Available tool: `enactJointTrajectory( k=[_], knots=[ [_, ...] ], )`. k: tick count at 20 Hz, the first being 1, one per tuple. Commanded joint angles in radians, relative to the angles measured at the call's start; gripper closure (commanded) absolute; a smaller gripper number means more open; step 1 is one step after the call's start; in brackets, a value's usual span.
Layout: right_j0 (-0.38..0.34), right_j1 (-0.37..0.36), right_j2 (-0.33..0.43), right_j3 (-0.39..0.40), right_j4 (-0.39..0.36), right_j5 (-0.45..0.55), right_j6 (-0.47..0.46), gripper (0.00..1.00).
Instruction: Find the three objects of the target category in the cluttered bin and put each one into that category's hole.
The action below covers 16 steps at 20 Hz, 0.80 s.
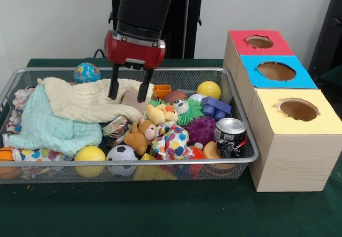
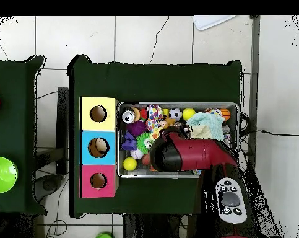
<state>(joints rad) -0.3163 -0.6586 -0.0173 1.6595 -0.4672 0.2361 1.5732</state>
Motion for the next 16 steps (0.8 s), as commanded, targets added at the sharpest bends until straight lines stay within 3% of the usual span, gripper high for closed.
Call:
enactJointTrajectory(
  k=[1,8,16],
  knots=[
    [-0.053,0.074,0.016,-0.095,-0.129,0.099,-0.105,0.0],
    [-0.084,0.145,0.003,-0.132,-0.192,0.114,-0.088,0.0],
    [-0.14,0.147,0.018,-0.093,-0.247,0.151,-0.125,0.0]
  ],
)
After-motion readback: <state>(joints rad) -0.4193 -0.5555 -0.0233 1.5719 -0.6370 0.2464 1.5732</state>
